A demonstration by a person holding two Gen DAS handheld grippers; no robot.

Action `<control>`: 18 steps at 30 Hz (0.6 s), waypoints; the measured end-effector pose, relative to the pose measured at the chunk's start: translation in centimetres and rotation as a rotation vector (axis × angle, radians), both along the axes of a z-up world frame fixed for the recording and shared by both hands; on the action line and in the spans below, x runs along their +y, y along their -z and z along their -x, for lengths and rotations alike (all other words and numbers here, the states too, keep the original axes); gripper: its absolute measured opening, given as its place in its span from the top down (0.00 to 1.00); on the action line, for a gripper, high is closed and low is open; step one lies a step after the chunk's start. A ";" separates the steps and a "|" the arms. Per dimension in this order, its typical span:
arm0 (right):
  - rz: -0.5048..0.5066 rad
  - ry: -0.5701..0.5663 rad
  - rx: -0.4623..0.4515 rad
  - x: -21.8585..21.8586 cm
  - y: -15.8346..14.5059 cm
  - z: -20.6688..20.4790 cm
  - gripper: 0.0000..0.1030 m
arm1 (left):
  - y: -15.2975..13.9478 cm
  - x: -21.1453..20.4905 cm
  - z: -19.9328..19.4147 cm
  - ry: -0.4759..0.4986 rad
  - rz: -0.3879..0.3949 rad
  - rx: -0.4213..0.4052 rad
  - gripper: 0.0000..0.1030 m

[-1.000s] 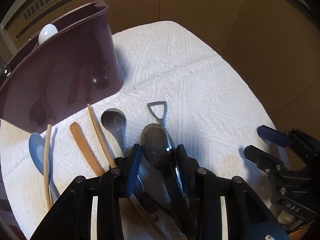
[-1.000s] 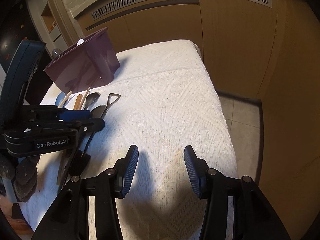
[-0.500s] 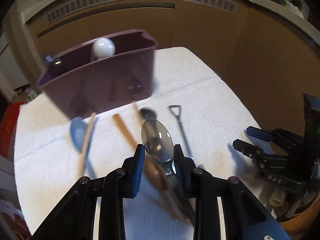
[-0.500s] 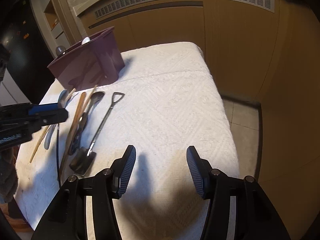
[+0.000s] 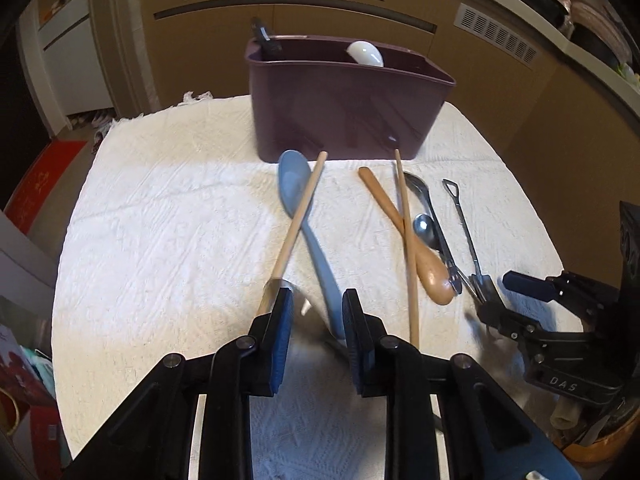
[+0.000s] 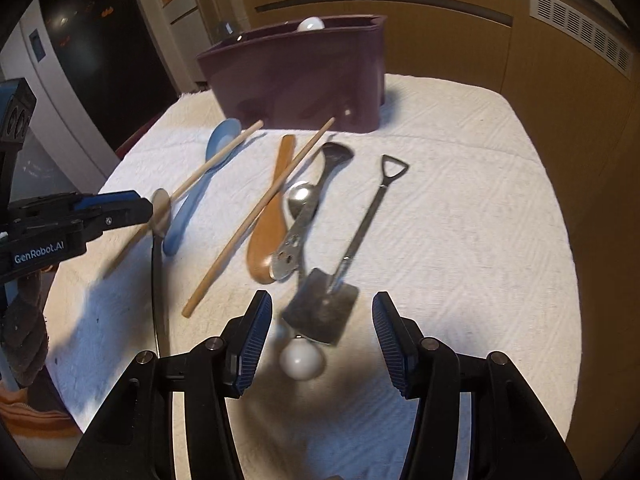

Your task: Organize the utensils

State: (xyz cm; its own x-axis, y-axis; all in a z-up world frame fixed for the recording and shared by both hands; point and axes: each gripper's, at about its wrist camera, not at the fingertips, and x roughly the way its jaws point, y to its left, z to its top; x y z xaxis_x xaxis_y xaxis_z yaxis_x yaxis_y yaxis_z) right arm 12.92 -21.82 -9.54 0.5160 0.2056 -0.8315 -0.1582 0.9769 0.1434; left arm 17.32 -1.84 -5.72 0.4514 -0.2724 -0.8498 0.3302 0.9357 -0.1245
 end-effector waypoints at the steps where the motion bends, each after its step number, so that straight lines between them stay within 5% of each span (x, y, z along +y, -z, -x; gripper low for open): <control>1: 0.016 0.001 0.008 0.5 0.2 -0.1 0.49 | 0.0 0.3 0.0 -0.004 0.008 0.002 0.78; 4: 0.060 0.011 0.032 0.7 0.8 -0.4 0.61 | 0.1 0.8 0.0 -0.003 0.025 0.004 0.78; 12: 0.178 0.131 0.010 -3.4 0.0 -0.3 0.61 | 1.6 1.1 0.5 0.008 0.043 0.094 0.78; 18: 0.135 0.144 -0.004 -4.4 -0.2 -0.5 0.60 | 2.1 2.1 0.6 -0.098 0.062 0.142 0.77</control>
